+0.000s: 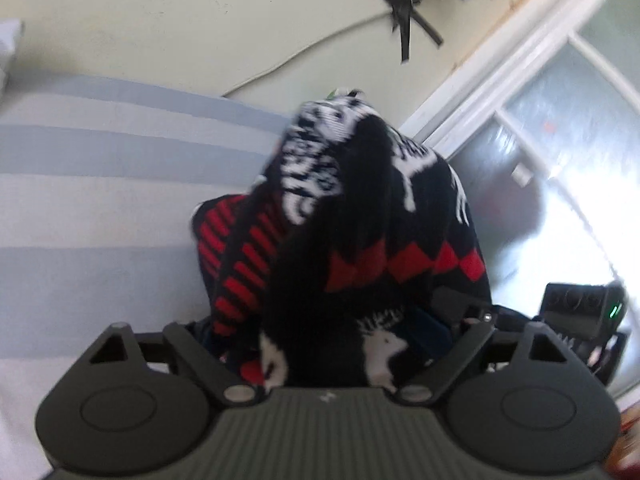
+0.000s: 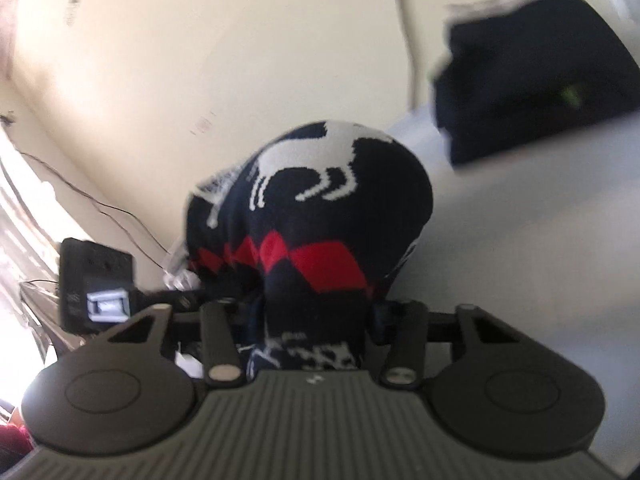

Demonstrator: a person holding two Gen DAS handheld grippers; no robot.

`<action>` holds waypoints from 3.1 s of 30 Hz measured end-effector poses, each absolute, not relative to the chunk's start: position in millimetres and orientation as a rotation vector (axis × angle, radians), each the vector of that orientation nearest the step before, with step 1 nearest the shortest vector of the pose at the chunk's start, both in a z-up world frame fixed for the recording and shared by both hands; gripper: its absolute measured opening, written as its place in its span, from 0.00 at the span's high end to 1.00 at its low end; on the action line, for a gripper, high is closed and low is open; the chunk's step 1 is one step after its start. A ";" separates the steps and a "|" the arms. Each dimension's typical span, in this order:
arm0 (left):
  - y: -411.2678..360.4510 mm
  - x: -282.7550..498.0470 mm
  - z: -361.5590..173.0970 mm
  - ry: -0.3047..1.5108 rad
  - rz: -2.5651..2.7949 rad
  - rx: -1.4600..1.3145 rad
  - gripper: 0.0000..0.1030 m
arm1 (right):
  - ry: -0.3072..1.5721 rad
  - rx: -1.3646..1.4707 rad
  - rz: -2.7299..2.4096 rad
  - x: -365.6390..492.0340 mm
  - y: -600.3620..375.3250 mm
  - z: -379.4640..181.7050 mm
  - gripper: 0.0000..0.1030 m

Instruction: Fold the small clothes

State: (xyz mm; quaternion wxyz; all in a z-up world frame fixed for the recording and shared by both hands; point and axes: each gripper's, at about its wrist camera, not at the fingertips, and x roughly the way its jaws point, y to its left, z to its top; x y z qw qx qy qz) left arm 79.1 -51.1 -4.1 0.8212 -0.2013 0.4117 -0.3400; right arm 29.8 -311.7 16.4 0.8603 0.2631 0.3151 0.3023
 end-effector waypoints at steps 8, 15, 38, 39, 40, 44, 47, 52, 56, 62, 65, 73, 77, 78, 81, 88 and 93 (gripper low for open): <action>-137.7 177.0 89.0 0.659 -0.823 -0.344 0.19 | 0.360 0.508 0.597 98.0 -363.4 100.2 0.55; -228.4 296.5 6.1 0.907 -0.674 -0.331 0.24 | 0.410 0.400 0.285 192.5 -418.2 92.1 0.46; -141.8 127.7 -22.2 0.751 -0.419 -0.051 0.08 | 0.430 0.306 0.054 77.2 -363.0 40.6 0.13; -142.7 116.2 -25.6 0.746 -0.399 -0.016 0.09 | 0.455 0.329 0.058 67.2 -356.5 31.2 0.13; -141.2 105.6 -26.1 0.723 -0.383 0.019 0.09 | 0.470 0.351 0.061 56.7 -356.0 25.3 0.13; -146.9 72.4 -27.5 0.658 -0.300 0.159 0.06 | 0.459 0.420 0.036 24.5 -342.2 16.8 0.12; -136.6 51.5 -25.7 0.636 -0.294 0.175 0.07 | 0.486 0.432 -0.003 11.7 -338.5 11.7 0.12; -133.4 30.1 -24.2 0.593 -0.278 0.182 0.07 | 0.474 0.431 -0.051 0.3 -332.5 11.4 0.12; -128.8 22.2 -22.5 0.576 -0.274 0.179 0.06 | 0.479 0.401 -0.072 -7.1 -322.7 10.0 0.12; -124.9 19.0 -21.2 0.564 -0.273 0.166 0.05 | 0.484 0.353 -0.080 -19.2 -305.8 9.5 0.12; -124.3 16.6 -20.8 0.557 -0.277 0.167 0.05 | 0.480 0.341 -0.083 -25.7 -300.7 9.1 0.12; -120.7 14.1 -20.4 0.553 -0.283 0.153 0.04 | 0.481 0.341 -0.092 -30.6 -298.4 9.0 0.12; -120.1 13.5 -20.1 0.554 -0.280 0.157 0.04 | 0.477 0.349 -0.093 -30.6 -299.6 8.6 0.12; -120.1 13.3 -20.1 0.553 -0.278 0.159 0.04 | 0.475 0.351 -0.092 -30.7 -300.0 8.6 0.12; -120.8 12.3 -20.2 0.549 -0.268 0.166 0.00 | 0.471 0.358 -0.090 -31.1 -301.2 8.6 0.12; -120.4 10.2 -20.6 0.548 -0.229 0.180 0.00 | 0.459 0.382 -0.093 -34.1 -302.0 8.1 0.12; -122.1 9.4 -21.1 0.542 -0.207 0.201 0.00 | 0.450 0.404 -0.088 -36.1 -303.2 8.2 0.12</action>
